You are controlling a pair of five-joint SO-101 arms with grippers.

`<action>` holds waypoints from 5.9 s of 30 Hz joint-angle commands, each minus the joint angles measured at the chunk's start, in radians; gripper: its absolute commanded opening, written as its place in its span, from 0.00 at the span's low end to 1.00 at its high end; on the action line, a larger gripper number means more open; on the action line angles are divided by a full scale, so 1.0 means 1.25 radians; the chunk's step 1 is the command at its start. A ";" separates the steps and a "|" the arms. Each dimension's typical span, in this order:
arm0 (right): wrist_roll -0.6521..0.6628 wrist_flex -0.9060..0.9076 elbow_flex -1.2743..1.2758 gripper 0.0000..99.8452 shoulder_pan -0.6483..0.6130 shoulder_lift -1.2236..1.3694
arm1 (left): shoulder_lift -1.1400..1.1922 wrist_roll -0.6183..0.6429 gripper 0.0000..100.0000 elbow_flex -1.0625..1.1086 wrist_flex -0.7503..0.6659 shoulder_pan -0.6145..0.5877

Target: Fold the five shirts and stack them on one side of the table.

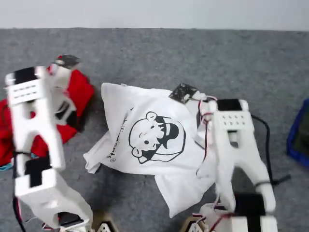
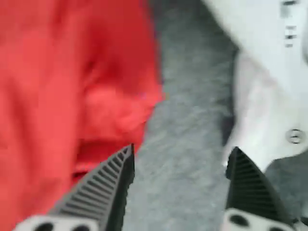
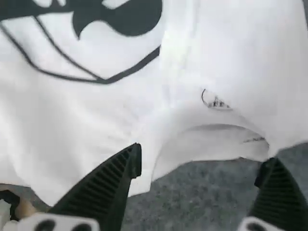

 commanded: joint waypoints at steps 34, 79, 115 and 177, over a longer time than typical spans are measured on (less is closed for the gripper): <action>-0.032 -0.033 -0.578 0.03 0.028 0.542 | -0.671 0.005 0.30 0.397 0.026 -0.075; -0.162 0.364 -0.840 0.22 0.186 0.484 | -0.673 0.009 0.30 0.504 0.026 -0.079; -0.149 0.125 -0.479 0.01 0.369 0.473 | -0.673 0.007 0.30 0.506 0.025 -0.077; 0.301 0.139 0.555 0.27 0.157 -0.595 | -0.673 0.009 0.30 0.506 0.026 -0.074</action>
